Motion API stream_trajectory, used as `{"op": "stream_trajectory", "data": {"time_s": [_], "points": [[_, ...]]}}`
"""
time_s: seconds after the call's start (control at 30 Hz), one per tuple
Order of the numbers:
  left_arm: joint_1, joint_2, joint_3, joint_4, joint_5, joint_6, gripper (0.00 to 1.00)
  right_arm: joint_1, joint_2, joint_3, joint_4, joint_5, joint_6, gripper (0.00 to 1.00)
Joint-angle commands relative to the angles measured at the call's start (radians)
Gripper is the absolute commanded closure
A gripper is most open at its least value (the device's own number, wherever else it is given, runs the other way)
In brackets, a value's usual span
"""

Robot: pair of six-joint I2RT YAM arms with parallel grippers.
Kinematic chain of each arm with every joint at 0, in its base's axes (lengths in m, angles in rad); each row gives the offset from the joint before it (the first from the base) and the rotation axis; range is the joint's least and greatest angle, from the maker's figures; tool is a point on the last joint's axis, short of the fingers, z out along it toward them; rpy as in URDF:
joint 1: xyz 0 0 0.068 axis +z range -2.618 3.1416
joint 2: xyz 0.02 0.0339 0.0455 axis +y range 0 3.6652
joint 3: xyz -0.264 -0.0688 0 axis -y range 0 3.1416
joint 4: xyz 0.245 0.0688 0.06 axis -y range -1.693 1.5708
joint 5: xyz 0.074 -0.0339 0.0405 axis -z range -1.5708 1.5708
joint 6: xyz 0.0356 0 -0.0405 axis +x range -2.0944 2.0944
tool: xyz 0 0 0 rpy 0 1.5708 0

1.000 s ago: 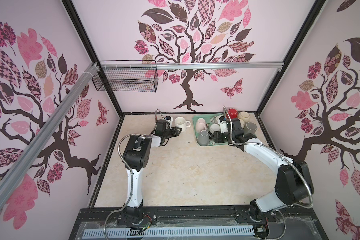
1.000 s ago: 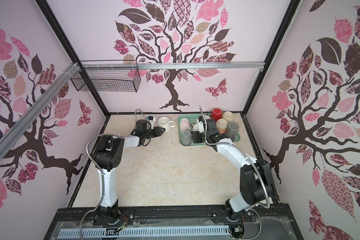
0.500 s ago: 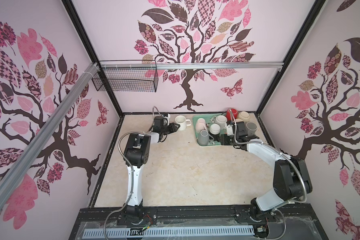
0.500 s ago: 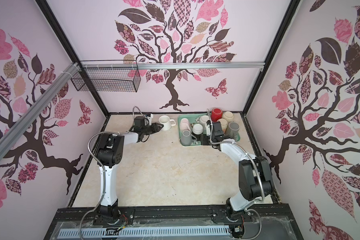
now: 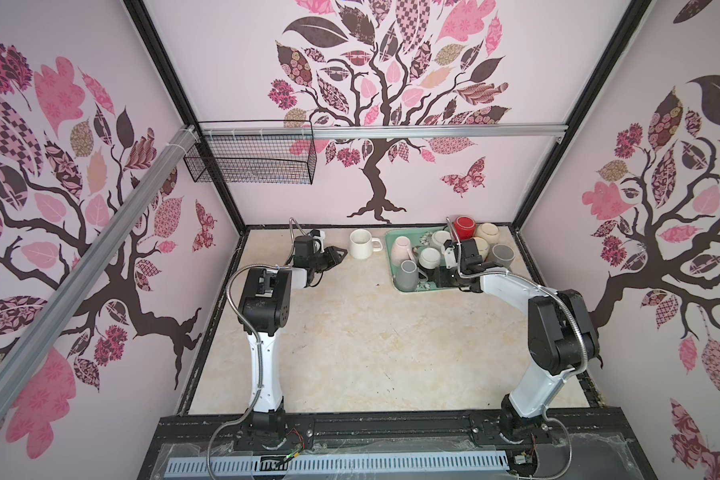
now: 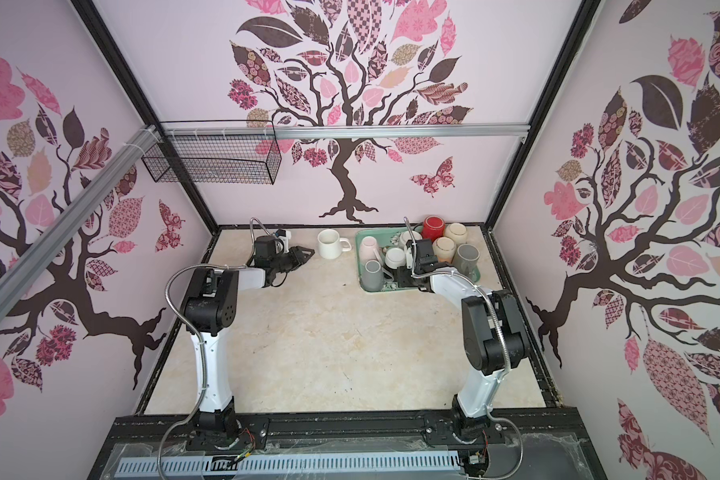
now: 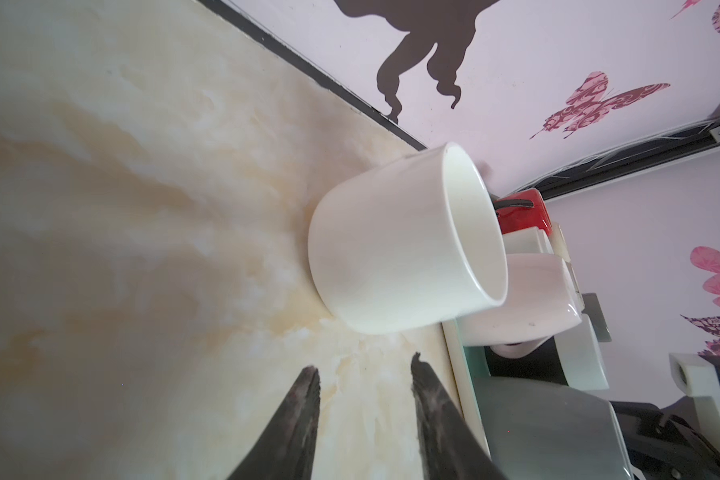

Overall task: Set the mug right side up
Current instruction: 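Release the white mug with left gripper while right gripper descends onto a tray mug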

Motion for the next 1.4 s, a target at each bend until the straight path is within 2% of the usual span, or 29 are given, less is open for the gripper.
{"op": "stream_trajectory", "data": {"time_s": [0.0, 0.17, 0.27, 0.43, 0.53, 0.67, 0.9, 1.07, 1.37], "points": [[-0.024, -0.088, -0.091, 0.092, 0.011, -0.033, 0.6, 0.002, 0.049, 0.052, -0.016, -0.028, -0.04, 0.46], [-0.084, -0.221, -0.197, 0.118, 0.01, -0.028, 0.6, 0.002, 0.108, 0.103, -0.026, -0.04, -0.05, 0.5], [-0.142, -0.311, -0.221, 0.043, 0.002, 0.03, 0.6, 0.003, 0.153, 0.156, -0.068, -0.029, -0.081, 0.55], [-0.238, -0.447, -0.249, -0.13, -0.002, 0.167, 0.6, 0.008, 0.178, 0.195, -0.144, 0.05, -0.128, 0.67], [-0.276, -0.531, -0.303, -0.229, -0.015, 0.247, 0.6, 0.008, 0.16, 0.175, -0.158, 0.101, -0.154, 0.76], [-0.296, -0.641, -0.408, -0.278, -0.027, 0.264, 0.6, 0.009, 0.111, 0.146, -0.14, 0.146, -0.172, 0.88], [-0.38, -0.829, -0.497, -0.418, -0.13, 0.348, 0.6, 0.026, 0.049, 0.118, -0.118, 0.242, -0.205, 0.99], [-0.442, -0.901, -0.546, -0.429, -0.195, 0.357, 0.6, 0.037, 0.007, 0.09, -0.108, 0.266, -0.212, 1.0], [-0.508, -0.903, -0.55, -0.416, -0.24, 0.366, 0.61, 0.041, -0.096, 0.025, -0.055, 0.277, -0.205, 1.0]]}}
